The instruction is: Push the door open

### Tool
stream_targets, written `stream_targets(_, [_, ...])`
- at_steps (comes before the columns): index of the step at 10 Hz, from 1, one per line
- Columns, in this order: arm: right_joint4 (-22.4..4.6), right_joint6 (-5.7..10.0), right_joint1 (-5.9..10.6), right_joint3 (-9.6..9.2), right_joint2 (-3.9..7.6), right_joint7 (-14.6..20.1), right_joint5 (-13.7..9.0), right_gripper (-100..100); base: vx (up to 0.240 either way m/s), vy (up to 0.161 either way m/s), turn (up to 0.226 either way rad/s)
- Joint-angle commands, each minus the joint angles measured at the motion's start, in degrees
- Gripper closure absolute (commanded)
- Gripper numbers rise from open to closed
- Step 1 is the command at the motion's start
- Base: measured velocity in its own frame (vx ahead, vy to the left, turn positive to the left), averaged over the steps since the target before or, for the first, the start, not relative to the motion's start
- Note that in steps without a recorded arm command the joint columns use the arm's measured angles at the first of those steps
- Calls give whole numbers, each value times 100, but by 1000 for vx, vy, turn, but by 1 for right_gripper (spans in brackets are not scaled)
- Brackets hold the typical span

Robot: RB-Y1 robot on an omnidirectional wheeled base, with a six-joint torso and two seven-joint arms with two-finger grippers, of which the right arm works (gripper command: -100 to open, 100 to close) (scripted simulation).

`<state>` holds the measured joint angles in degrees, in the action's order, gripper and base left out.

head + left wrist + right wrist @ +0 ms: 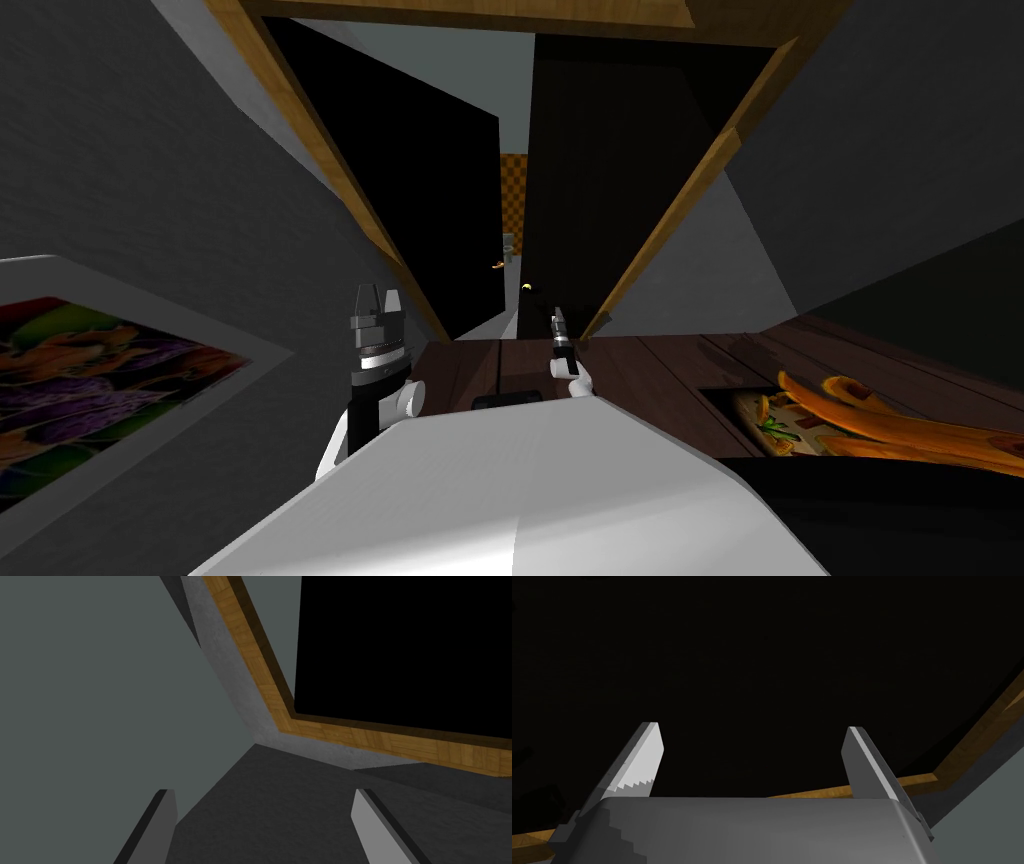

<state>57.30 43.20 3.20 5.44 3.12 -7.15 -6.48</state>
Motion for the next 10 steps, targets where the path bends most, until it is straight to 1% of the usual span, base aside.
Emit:
stream_targets(1, [-283,71,101,7,-15,6,-2,-100,76,-18,28])
stream_targets(2, [-414,95,158,10,-36,3,-2,-100,97,-19,22])
stream_targets(3, [-432,95,158,10,-36,3,-2,-100,63,-11,7])
stream_targets(8, [-1144,212,429,25,-148,-9,-1,-100,80,-18,19])
stream_targets(9, [-1400,254,527,31,-197,-13,-1,-100,127,-39,28])
stream_targets(10, [-1400,254,527,31,-197,-13,-1,-100,102,-26,20])
